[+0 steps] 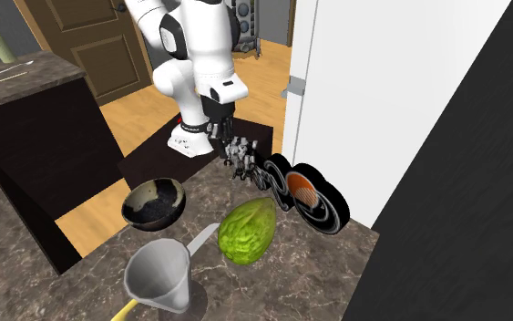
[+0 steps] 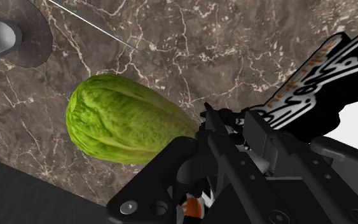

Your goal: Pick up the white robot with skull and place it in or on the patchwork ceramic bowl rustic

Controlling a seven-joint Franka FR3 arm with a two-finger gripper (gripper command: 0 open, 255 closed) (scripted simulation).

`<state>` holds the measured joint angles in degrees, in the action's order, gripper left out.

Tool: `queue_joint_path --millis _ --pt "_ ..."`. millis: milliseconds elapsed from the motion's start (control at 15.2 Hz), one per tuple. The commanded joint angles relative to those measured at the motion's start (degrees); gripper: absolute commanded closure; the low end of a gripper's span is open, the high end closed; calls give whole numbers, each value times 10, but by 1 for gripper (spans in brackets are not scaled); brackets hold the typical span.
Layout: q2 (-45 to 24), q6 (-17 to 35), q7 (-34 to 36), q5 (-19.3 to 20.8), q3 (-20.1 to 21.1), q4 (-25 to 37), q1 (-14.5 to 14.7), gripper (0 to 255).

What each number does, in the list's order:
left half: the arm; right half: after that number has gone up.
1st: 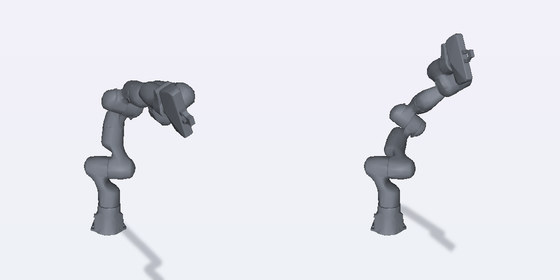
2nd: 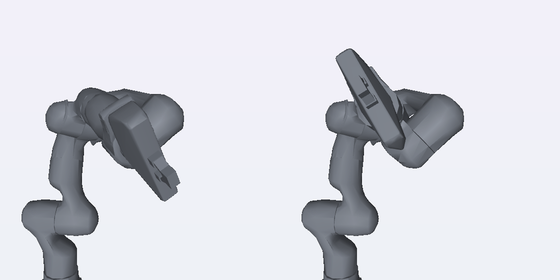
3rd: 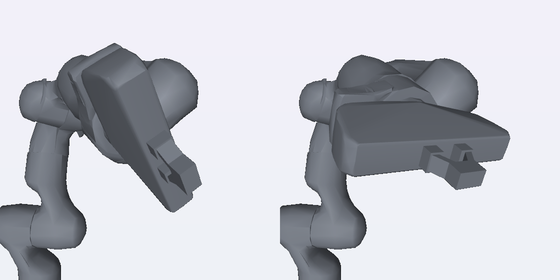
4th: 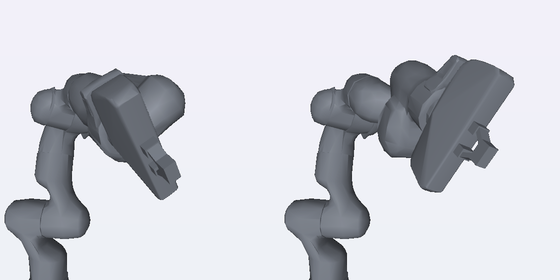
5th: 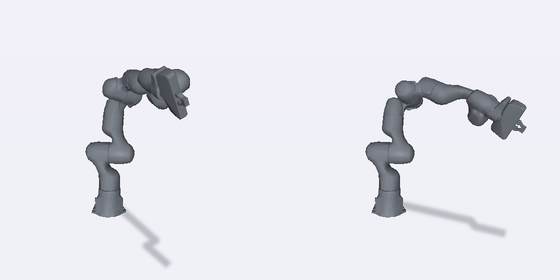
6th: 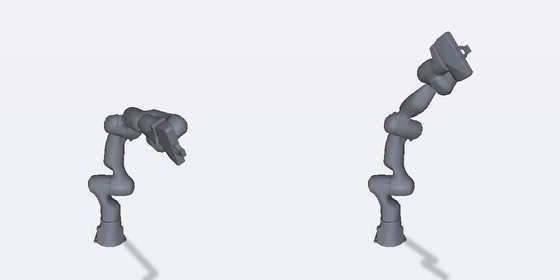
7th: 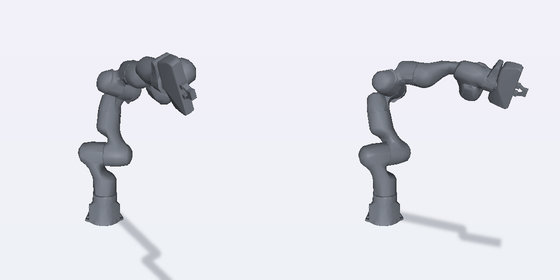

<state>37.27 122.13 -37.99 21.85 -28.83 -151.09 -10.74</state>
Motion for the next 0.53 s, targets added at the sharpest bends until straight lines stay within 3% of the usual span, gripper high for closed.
queue_joint_path --millis 0,462 --pt "8 -20 0 -4 6 12 1 255" --pt "23 -79 -4 -17 22 56 5 255"
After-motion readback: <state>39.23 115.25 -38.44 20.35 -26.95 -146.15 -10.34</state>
